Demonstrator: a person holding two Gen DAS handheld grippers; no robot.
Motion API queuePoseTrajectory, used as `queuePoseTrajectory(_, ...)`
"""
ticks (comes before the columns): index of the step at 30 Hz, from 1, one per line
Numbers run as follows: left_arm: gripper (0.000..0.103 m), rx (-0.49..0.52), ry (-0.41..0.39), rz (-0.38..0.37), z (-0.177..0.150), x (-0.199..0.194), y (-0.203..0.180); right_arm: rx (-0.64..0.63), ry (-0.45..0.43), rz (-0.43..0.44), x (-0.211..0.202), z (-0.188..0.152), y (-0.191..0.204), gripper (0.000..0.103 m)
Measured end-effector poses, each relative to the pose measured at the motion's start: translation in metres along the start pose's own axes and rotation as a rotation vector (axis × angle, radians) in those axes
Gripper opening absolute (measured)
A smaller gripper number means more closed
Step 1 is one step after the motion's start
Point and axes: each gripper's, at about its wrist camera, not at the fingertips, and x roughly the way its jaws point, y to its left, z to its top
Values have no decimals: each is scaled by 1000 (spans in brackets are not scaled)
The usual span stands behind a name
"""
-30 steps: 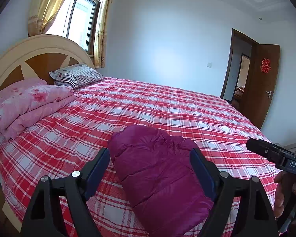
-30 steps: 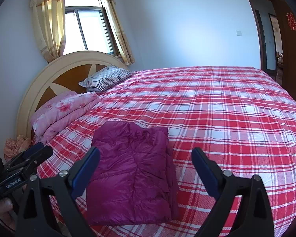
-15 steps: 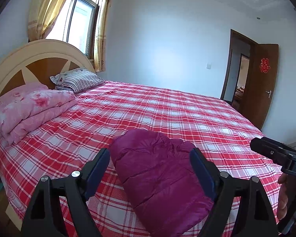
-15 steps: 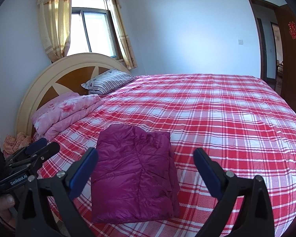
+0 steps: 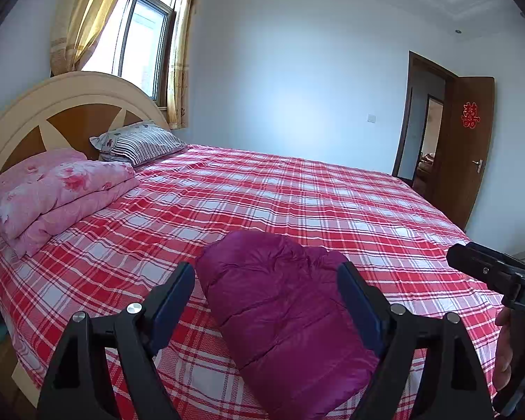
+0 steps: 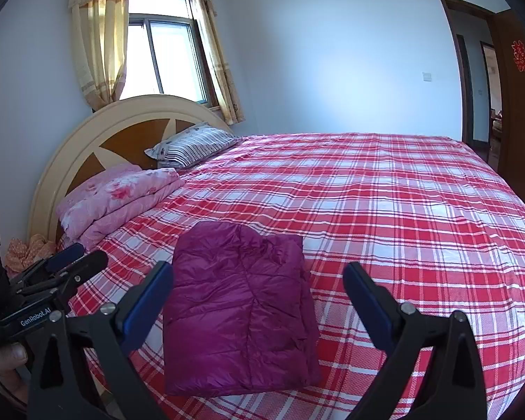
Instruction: Fold large clothes
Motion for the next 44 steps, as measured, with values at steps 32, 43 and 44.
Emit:
queuePoseTrajectory(32,98,2,-4,65,1,-1,-2,2,-28,-6,-6,-9,-3,101)
queuePoseTrajectory(43,99,24,-15,56,-4,0,-8,4,-12,-6,-3,-14,-4,101)
queuePoseTrajectory(44,99,27,-16,52,-4,1,-9,5,-10,-6,-2,-14,-5,101)
